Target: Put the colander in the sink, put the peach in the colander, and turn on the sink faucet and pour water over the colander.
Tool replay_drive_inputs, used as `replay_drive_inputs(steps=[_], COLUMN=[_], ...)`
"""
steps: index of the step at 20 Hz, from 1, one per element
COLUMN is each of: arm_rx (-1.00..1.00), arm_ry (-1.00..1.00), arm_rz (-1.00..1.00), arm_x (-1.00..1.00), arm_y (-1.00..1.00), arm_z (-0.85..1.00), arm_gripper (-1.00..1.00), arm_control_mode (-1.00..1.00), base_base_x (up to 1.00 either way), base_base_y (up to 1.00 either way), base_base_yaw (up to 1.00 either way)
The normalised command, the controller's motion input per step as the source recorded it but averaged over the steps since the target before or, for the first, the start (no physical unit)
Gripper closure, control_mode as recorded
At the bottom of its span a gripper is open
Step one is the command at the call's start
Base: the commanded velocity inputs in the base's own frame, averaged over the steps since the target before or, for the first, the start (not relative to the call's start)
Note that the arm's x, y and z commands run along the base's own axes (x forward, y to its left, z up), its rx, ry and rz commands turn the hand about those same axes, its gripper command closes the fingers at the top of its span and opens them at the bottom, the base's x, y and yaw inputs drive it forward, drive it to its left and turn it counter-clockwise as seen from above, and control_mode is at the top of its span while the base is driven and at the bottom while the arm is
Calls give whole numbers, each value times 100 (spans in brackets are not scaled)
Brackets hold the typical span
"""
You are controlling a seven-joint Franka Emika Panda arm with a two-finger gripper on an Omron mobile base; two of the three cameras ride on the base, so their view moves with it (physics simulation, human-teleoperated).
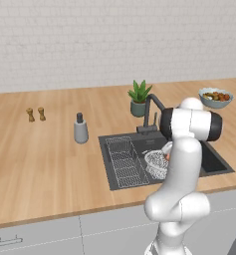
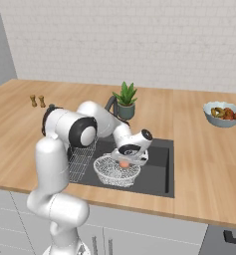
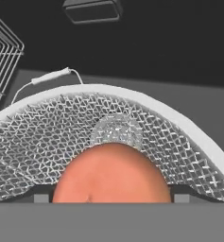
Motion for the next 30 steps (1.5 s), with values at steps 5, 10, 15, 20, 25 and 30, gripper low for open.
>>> replay_drive_inputs(steps=[5, 10, 15, 20, 25, 30], arm_rx=[0, -3, -4, 0, 0, 0], arm_ry=[0, -5, -10, -18, -49, -55], arm_rz=[0, 1, 0, 6, 20, 23], arm_x=[-13, -23, -25, -32, -41, -12], arm_y=[2, 0, 0, 0, 0, 0], arm_z=[6, 26, 44, 58, 42, 55], arm_gripper=[-100, -100, -100, -100, -100, -100], arm_control_mode=[-100, -100, -100, -100, -100, -100], base_base_x=[0, 0, 0, 0, 0, 0], base_base_y=[0, 0, 0, 0, 0, 0], base_base_yaw=[0, 0, 0, 0, 0, 0])
